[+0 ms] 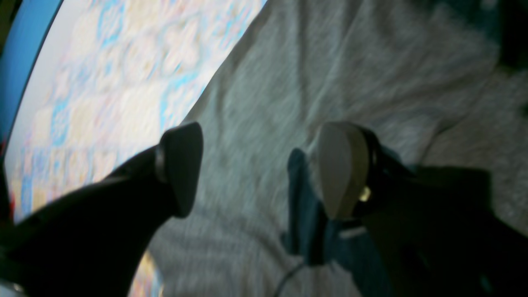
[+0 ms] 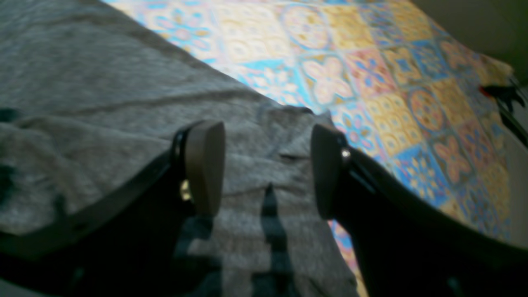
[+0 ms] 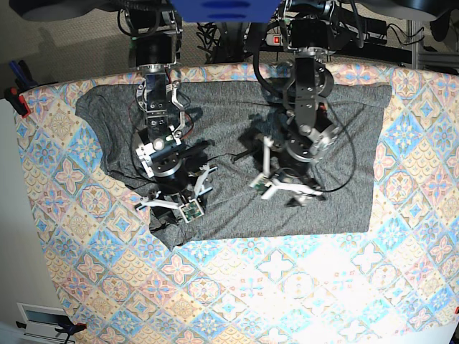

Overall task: Layout the t-shirt on the table in an organized manner, then fold the t-shirt properly
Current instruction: 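Lower both grippers onto the shirt middle and pinch the fabric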

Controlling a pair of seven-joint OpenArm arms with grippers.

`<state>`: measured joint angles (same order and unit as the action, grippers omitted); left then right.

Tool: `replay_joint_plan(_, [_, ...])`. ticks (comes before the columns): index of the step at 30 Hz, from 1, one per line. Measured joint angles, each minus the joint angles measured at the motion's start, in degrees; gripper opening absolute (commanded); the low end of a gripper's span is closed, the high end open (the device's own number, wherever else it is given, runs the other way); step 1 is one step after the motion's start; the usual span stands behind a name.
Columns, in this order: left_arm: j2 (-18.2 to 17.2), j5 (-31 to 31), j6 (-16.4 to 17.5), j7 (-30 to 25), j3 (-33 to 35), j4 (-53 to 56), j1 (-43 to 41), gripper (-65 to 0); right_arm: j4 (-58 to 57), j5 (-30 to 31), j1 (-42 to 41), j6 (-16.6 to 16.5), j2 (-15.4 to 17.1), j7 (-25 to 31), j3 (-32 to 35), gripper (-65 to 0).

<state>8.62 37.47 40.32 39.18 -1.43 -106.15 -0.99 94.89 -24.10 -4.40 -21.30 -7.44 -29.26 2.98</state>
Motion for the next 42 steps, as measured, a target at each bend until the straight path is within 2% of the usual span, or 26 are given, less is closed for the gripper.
replay_joint_plan(7, [-0.13,-15.28,-0.26,11.15,-2.34,-0.02,0.22,-21.9,-0.02,0.04,2.36,-0.04,0.00,0.13,0.33,-33.0])
replay_joint_plan(10, [-2.23,-22.64,0.24,13.64,-2.32,2.99,0.39,-22.1,-0.13,0.04,2.95,-0.11,-0.02,-0.20,0.26,-33.0])
replay_joint_plan(14, [-3.17,-27.63,0.00,13.99,-4.76,6.32,0.39,-22.1,-0.07,0.07,3.69,0.11,-0.04,0.63,0.26,-33.0])
replay_joint_plan(19, [-3.39,-26.97,-0.35,13.11,-6.29,11.69,0.50,-22.1,-0.13,0.04,6.43,-0.11,-0.02,-0.42,0.22,-33.0])
replay_joint_plan(21, [-3.37,-27.02,-0.17,9.51,-6.10,13.99,0.22,-22.1,-0.07,0.04,5.97,0.00,0.17,0.26,0.31,-33.0])
replay_joint_plan(25, [-3.06,-28.50,-0.26,6.88,-5.97,18.91,0.72,-22.1,0.09,0.02,6.88,0.13,1.03,0.22,0.59,-33.0])
replay_joint_plan(31, [-2.23,-27.93,-0.24,7.15,-5.95,18.97,1.05,-23.0,0.04,0.04,6.88,-0.04,1.05,0.26,0.37,-33.0])
replay_joint_plan(35, [-2.27,-27.80,-0.50,6.93,-4.13,19.69,1.05,-32.8,0.04,0.04,6.97,-0.04,1.07,0.24,0.37,-33.0])
replay_joint_plan(42, [-2.12,-28.72,-0.79,5.16,-2.05,25.66,4.92,-58.5,0.04,0.04,6.95,-0.07,1.07,0.24,0.39,-33.0])
